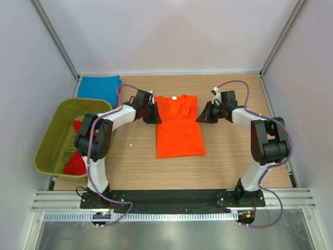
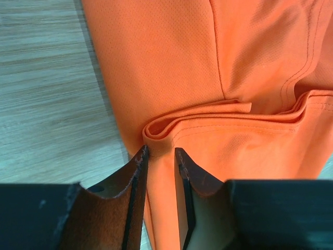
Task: Fold and stack the t-shirts
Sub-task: Fold the tshirt
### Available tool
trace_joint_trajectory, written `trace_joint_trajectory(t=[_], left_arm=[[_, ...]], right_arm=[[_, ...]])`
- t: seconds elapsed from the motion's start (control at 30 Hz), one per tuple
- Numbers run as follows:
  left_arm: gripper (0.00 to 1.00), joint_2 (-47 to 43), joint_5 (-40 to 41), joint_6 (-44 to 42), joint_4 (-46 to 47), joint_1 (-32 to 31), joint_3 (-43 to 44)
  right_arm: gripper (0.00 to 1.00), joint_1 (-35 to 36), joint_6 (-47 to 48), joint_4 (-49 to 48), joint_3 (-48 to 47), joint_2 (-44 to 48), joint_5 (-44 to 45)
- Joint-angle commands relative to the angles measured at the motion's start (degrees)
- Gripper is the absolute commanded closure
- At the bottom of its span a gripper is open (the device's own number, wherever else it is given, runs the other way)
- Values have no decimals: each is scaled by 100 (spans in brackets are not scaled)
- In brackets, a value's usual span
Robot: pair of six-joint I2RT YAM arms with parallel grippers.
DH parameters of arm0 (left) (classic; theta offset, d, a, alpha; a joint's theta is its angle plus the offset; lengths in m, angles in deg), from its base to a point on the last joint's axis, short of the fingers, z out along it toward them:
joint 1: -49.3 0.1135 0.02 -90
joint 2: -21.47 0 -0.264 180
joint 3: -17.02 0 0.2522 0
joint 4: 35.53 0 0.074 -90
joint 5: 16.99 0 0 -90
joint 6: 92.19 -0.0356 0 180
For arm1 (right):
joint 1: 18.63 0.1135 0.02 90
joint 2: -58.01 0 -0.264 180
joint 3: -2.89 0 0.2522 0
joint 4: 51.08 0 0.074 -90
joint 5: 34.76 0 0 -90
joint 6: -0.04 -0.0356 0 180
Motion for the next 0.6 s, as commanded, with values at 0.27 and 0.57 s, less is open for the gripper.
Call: trace_joint_trajectory(t=[0.27, 0.57], left_arm=[[73, 93, -116, -26, 242, -23, 154], [100, -223, -169, 88, 215, -40, 40]], right_arm=[[99, 23, 23, -58, -96, 99, -74], [99, 110, 75, -172, -9, 397, -48]])
